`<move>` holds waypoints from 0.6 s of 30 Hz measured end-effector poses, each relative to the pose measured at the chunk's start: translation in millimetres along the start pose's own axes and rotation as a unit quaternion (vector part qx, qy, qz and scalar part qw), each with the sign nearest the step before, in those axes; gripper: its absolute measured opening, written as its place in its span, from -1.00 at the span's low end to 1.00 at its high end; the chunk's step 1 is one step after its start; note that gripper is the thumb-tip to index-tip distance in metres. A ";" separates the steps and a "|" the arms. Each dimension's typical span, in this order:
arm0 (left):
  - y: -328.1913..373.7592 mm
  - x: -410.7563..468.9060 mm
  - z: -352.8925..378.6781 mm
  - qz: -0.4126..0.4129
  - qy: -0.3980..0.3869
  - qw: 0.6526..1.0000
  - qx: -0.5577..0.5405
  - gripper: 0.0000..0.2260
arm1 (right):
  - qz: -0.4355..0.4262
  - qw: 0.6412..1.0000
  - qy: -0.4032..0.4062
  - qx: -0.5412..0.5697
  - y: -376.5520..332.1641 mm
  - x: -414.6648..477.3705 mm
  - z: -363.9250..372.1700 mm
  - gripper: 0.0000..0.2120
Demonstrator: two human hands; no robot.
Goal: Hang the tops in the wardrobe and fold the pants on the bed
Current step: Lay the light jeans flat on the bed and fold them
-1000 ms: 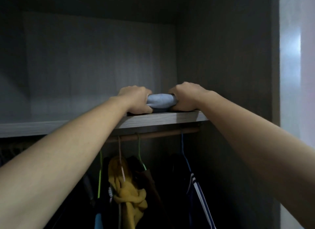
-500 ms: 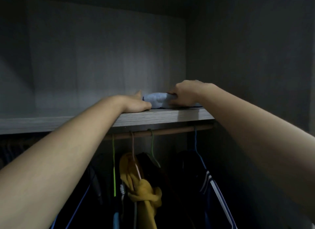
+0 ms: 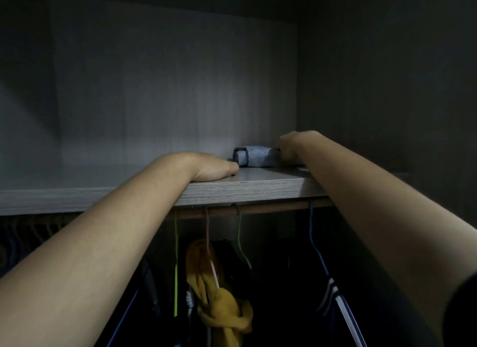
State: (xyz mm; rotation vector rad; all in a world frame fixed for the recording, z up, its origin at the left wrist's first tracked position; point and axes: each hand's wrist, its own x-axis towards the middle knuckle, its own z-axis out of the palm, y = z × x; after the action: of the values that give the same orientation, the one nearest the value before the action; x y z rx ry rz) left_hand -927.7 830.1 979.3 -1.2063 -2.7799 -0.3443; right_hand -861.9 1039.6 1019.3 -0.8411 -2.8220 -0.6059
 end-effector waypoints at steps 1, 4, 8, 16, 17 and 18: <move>0.2 -0.7 0.0 -0.002 -0.001 1.000 -0.002 -0.68 | 0.000 1.000 -0.001 0.003 1.2 0.5 0.3 -0.54; 0.4 -2.2 -0.9 -0.003 0.004 1.000 -0.001 -0.68 | -0.001 1.000 -0.005 0.026 2.7 -0.8 2.7 -0.56; 0.0 -3.7 -1.3 -0.010 0.004 1.000 -0.007 -0.69 | 0.010 0.996 -0.009 0.086 4.2 -10.0 8.3 -0.52; 5.8 -38.4 -2.7 0.001 0.263 0.962 0.067 -0.49 | 0.012 0.962 0.102 0.255 11.5 -86.3 20.6 -0.43; 6.0 -48.5 -3.2 0.025 0.321 0.944 0.077 -0.51 | 0.023 0.953 0.134 0.269 13.7 -100.8 22.3 -0.43; 5.8 -57.8 -2.6 0.045 0.367 0.926 0.076 -0.53 | 0.035 0.948 0.163 0.271 16.2 -114.7 24.6 -0.43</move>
State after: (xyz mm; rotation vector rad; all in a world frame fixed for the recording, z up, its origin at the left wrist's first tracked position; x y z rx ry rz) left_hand -883.9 792.3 972.9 -0.9098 -2.0554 -0.4481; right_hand -757.6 1005.2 975.1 -0.6532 -2.4468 0.0530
